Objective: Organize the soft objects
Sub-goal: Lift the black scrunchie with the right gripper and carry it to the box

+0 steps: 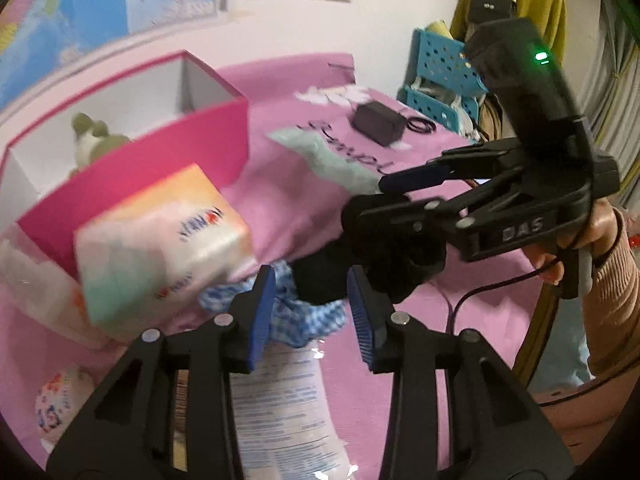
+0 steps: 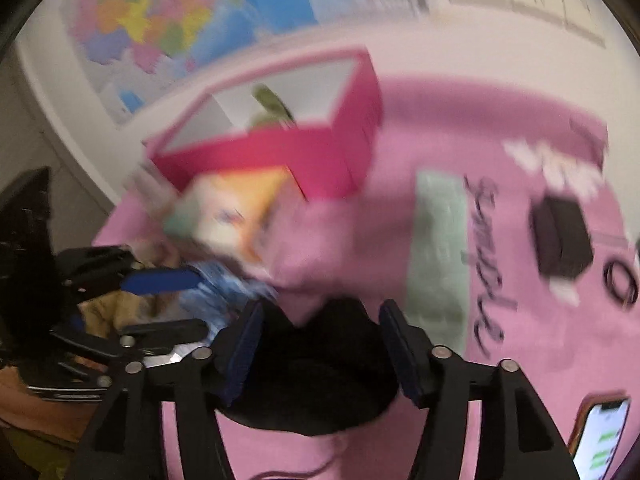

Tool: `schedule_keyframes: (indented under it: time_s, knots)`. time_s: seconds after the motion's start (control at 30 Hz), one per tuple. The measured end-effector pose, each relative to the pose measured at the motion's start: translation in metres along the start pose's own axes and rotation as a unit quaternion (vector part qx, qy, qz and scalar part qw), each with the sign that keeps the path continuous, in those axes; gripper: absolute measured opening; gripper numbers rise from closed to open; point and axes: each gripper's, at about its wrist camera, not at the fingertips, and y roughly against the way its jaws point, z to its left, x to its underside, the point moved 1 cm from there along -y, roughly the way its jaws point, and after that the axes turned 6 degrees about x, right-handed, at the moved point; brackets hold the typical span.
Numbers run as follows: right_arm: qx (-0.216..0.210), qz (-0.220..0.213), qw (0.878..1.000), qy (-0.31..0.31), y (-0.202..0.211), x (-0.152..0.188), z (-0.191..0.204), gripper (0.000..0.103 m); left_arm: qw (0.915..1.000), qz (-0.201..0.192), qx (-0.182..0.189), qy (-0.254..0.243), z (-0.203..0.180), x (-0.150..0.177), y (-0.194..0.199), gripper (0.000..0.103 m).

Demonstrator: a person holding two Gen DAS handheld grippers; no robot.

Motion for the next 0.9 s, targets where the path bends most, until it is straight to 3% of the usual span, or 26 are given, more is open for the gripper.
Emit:
schedule_keyframes:
  time_s: [0.13, 0.2, 0.3, 0.53, 0.67, 0.9]
  knots:
    - [-0.04, 0.019, 0.999, -0.01, -0.011, 0.01, -0.005, 0.061, 0.9997, 0.018, 0.014, 0.003, -0.001, 0.004, -0.01, 0.042]
    - [-0.052, 0.017, 0.998, -0.005, -0.011, 0.01, -0.006, 0.024, 0.9994, 0.028, 0.02, 0.005, -0.001, 0.007, -0.014, 0.046]
    - [-0.043, -0.009, 0.999, 0.002, 0.0, 0.012, -0.003, 0.015, 0.999, 0.036, 0.027, 0.007, -0.001, 0.01, -0.017, 0.053]
    - [-0.065, -0.118, 0.99, 0.027, 0.06, -0.014, 0.028, 0.013, 0.9974, 0.022, 0.064, 0.025, -0.003, -0.005, -0.004, 0.058]
    - [-0.08, -0.162, 0.982, 0.052, 0.076, -0.039, 0.05, 0.013, 0.9986, -0.019, 0.046, 0.017, 0.0, -0.024, 0.019, 0.058]
    - [-0.104, -0.213, 0.968, 0.079, 0.081, -0.095, 0.074, 0.013, 0.997, -0.064, -0.008, 0.044, 0.042, -0.067, 0.042, 0.03]
